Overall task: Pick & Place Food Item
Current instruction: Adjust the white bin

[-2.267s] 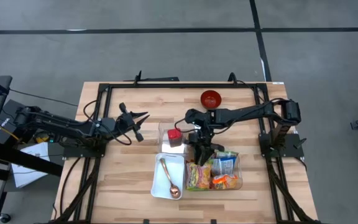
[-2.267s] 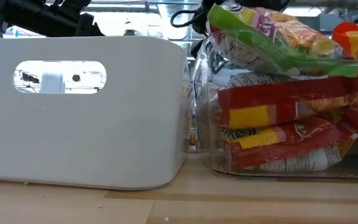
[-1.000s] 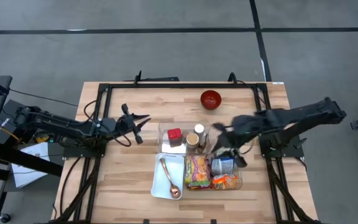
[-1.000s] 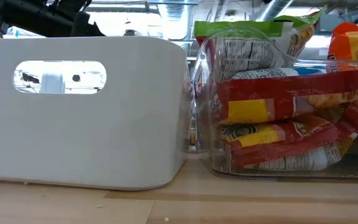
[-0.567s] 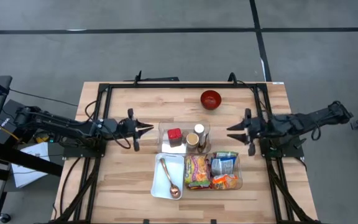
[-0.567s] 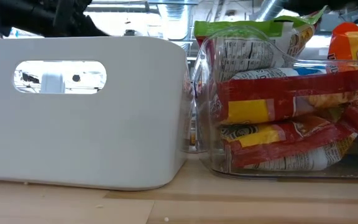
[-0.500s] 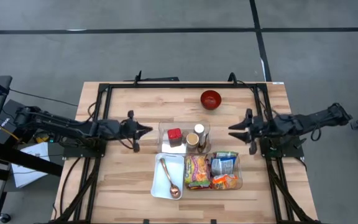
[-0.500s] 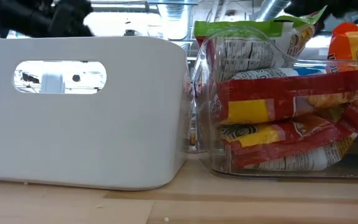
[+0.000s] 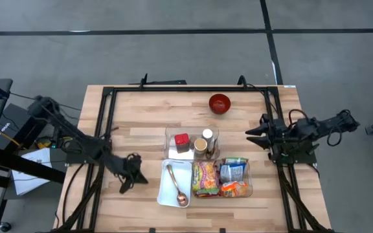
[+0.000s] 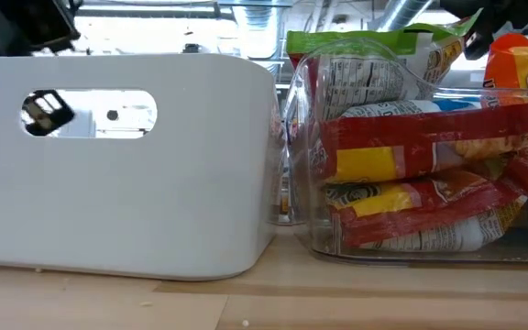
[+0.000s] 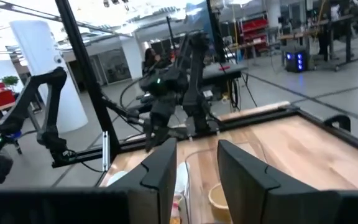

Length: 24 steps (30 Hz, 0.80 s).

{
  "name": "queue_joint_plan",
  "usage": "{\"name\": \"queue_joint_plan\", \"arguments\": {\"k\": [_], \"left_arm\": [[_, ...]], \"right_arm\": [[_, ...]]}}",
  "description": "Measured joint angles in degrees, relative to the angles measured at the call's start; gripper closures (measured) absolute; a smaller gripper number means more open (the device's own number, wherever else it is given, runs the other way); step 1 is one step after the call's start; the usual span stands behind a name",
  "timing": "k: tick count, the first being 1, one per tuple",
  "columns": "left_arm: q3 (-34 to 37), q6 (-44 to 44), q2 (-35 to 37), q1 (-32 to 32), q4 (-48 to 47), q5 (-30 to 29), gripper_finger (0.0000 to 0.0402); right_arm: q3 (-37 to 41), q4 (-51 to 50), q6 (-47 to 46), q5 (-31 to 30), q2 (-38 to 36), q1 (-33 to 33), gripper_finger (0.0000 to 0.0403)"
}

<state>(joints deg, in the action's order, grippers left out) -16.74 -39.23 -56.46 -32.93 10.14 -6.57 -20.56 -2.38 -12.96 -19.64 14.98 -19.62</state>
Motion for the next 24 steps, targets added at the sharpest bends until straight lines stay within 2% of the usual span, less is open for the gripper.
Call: {"name": "queue_joint_plan", "arguments": {"k": [3, 6, 10, 14, 19, 24], "left_arm": [[0.0, -5.2, -6.3, -5.0, 5.7, -2.6, 0.0401], [0.0, -11.2, -13.6, -7.5, 10.0, -3.6, 0.0401], [0.0, -14.6, -23.7, -7.5, 19.1, -3.6, 0.0401], [-1.2, -14.1, -32.3, -6.1, 27.8, -3.6, 0.0401], [-4.1, -12.1, -37.1, -4.7, 30.4, -2.5, 0.0401], [-5.5, -8.3, -37.9, -2.8, 32.4, -2.0, 0.0401]], "right_arm": [[0.0, 1.3, 1.4, 0.1, 0.0, 0.0, 0.0292], [0.0, 1.9, 1.4, 0.0, 0.0, 0.0, 0.0292], [0.0, 2.0, 1.4, 0.0, 0.0, 0.0, 0.0292], [0.0, 2.0, 1.1, 0.0, 0.0, 0.0, 0.0292], [0.0, 2.0, 1.1, 0.1, 0.0, 0.0, 0.0292], [0.0, 1.7, 0.9, 0.1, 0.0, 0.0, 0.0292]]}}
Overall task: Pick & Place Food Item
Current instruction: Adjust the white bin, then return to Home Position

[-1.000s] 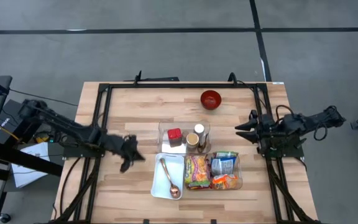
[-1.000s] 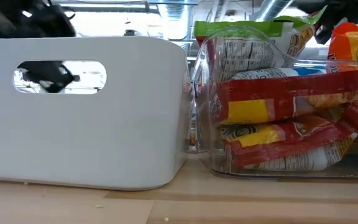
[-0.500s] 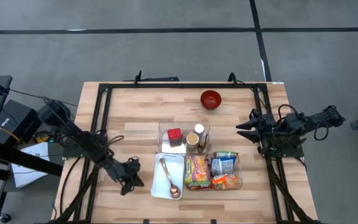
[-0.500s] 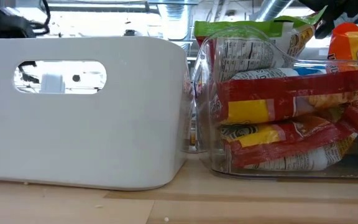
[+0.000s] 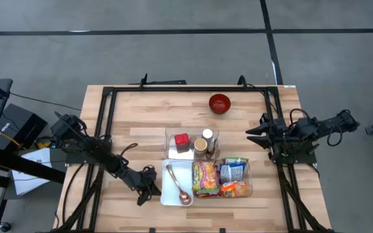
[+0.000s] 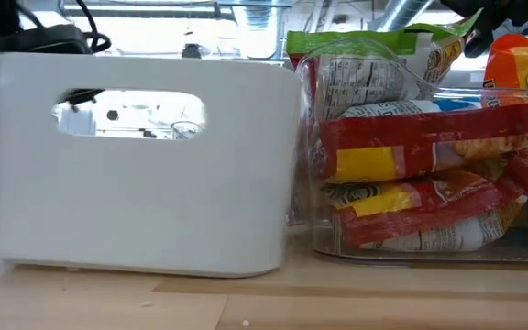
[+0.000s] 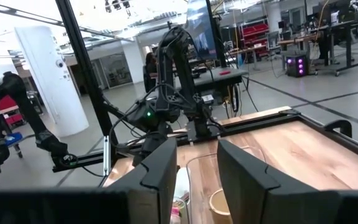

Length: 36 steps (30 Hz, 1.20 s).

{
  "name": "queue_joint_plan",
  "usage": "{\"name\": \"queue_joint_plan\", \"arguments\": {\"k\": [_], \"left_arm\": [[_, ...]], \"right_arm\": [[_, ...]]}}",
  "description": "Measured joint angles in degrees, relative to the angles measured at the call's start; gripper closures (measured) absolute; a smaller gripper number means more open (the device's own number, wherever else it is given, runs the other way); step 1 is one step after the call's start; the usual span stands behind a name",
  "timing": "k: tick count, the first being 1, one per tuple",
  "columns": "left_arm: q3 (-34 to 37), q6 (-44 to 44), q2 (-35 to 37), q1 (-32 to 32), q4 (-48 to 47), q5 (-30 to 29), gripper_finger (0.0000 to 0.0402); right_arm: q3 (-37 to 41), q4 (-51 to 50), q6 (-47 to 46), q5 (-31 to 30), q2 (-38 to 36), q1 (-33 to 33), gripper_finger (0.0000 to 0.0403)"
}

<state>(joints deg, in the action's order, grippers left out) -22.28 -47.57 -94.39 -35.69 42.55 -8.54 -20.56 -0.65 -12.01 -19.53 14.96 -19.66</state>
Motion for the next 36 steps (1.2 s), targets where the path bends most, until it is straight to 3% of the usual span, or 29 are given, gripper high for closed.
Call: {"name": "queue_joint_plan", "arguments": {"k": [7, 17, 25, 31, 34, 36], "left_arm": [[-0.8, 3.8, 0.0, 2.2, 1.0, 1.8, 0.0401], [1.2, 3.8, 2.9, 1.9, -9.3, 4.5, 0.0401], [9.9, 10.3, 20.8, 1.9, -13.0, -9.7, 0.0401], [15.7, 30.6, 36.1, 1.9, -5.3, -18.5, 0.0401], [20.3, 41.5, 42.2, 2.6, 5.1, -18.6, 0.0401], [21.9, 44.0, 45.1, 3.9, 6.0, -16.3, 0.0401]], "right_arm": [[0.0, -0.4, 0.0, 0.1, 0.0, -0.9, 0.0292], [0.0, -0.3, 0.0, 0.1, 0.0, -2.1, 0.0292], [-0.1, -2.8, -1.7, 0.0, 0.0, -2.1, 0.0292], [-0.1, -4.5, -3.3, -1.4, 0.0, -2.0, 0.0292], [-0.1, -4.5, -2.7, -1.6, 0.0, -2.0, 0.0292], [-0.1, -4.4, -2.6, -1.6, 0.0, -2.0, 0.0292]]}}
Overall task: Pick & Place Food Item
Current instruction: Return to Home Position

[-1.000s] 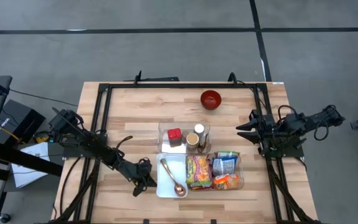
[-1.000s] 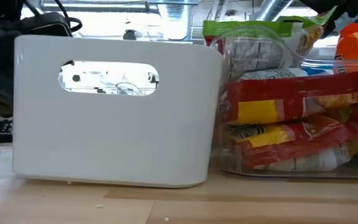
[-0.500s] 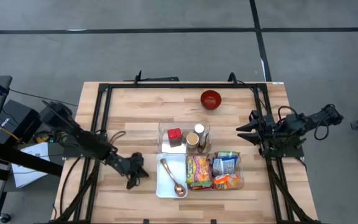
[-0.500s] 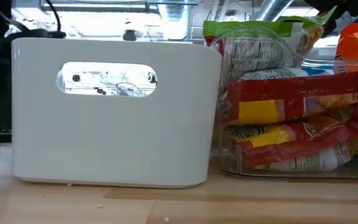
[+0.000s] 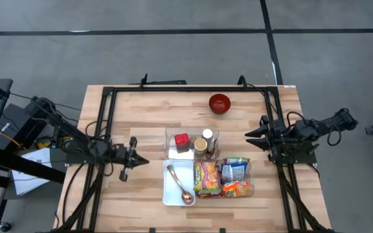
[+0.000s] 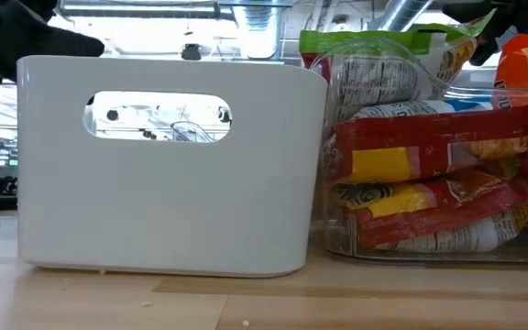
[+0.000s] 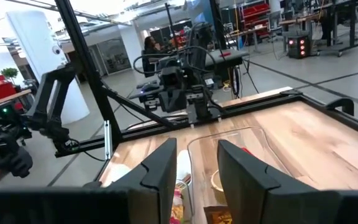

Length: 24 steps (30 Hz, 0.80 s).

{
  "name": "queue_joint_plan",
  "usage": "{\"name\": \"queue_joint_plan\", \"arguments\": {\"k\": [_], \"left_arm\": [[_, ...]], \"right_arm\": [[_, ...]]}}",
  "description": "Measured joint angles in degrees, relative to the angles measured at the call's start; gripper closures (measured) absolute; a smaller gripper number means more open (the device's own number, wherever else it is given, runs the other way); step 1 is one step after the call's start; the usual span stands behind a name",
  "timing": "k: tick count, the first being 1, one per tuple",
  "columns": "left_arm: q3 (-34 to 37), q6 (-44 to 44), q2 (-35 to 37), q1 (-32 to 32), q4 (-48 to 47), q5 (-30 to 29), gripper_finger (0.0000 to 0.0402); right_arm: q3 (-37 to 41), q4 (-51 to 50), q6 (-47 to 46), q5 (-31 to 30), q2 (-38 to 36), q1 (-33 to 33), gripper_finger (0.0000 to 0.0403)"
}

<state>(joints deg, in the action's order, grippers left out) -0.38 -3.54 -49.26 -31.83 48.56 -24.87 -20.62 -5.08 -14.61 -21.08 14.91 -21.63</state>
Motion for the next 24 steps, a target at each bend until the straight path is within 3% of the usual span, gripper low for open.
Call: {"name": "queue_joint_plan", "arguments": {"k": [4, 13, 19, 24], "left_arm": [[0.0, 0.3, 2.0, 5.9, -1.7, 7.0, 0.0401], [0.0, 4.4, 3.3, 25.1, -1.8, 29.0, 0.0401], [0.0, 4.7, 3.5, 32.5, -5.2, 34.1, 0.0401], [0.0, 5.0, 5.2, 33.2, -8.3, 35.9, 0.0401]], "right_arm": [[0.0, 0.0, 0.0, 0.0, 0.0, 0.0, 0.0292], [0.0, 1.0, 0.9, 0.0, 0.0, 0.0, 0.0292], [0.0, 1.0, 0.9, 0.0, 0.0, 0.0, 0.0292], [0.0, 1.0, 0.9, 0.0, 0.0, 0.0, 0.0292]]}}
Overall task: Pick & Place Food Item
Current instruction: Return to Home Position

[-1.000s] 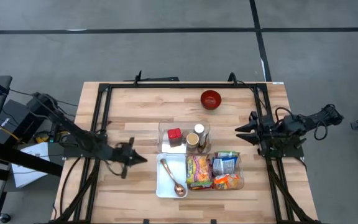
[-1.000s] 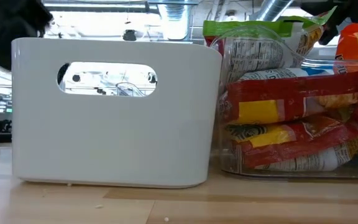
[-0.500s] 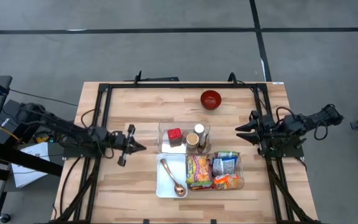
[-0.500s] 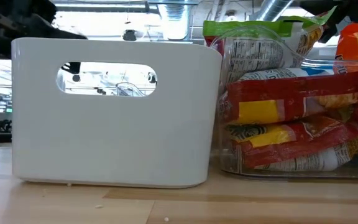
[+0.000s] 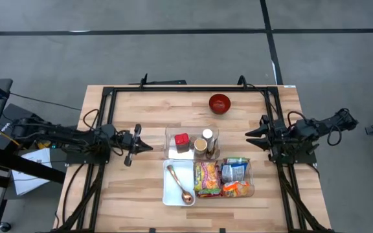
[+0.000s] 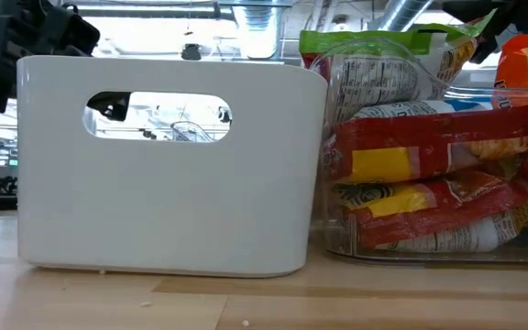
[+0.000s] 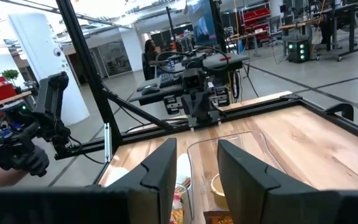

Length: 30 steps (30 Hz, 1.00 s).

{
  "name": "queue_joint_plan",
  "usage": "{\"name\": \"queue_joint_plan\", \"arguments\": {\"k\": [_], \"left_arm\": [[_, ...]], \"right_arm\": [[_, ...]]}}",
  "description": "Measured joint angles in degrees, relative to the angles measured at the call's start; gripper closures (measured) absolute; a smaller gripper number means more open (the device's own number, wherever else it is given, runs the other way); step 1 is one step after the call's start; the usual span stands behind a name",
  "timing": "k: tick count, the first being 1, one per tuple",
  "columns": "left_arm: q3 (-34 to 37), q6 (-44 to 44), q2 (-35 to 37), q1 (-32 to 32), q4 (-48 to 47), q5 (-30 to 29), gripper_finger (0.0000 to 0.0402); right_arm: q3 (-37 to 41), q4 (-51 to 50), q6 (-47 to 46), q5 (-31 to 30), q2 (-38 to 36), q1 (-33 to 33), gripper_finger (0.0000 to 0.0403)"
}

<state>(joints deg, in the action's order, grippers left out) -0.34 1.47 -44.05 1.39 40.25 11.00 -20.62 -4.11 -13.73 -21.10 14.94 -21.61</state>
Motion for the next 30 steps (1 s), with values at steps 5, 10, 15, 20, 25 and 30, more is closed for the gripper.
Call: {"name": "queue_joint_plan", "arguments": {"k": [5, 10, 15, 20, 25, 30], "left_arm": [[0.0, -0.3, 7.9, 0.0, -7.6, -0.5, 0.0401], [0.0, 0.2, 19.0, 0.0, -17.0, -3.1, 0.0401], [0.0, 0.1, 28.0, -0.3, -26.6, -5.0, 0.0401], [0.0, 1.3, 35.8, -1.2, -34.2, -6.0, 0.0401], [0.0, 1.4, 42.0, -1.5, -38.3, -7.7, 0.0401], [0.0, 2.7, 44.0, -1.9, -38.6, -7.7, 0.0401]], "right_arm": [[0.0, -0.4, 0.0, 0.0, 0.0, 0.0, 0.0292], [0.0, -1.5, 0.0, 0.0, 0.0, 0.0, 0.0292], [0.0, -1.7, -0.2, 0.0, 0.0, 0.0, 0.0292], [0.0, -1.7, -0.2, 0.0, 0.0, 0.0, 0.0292], [0.0, -2.0, 0.0, 0.0, 0.0, 0.0, 0.0292], [0.0, -2.9, 0.0, -0.1, 0.0, 0.0, 0.0292]]}}
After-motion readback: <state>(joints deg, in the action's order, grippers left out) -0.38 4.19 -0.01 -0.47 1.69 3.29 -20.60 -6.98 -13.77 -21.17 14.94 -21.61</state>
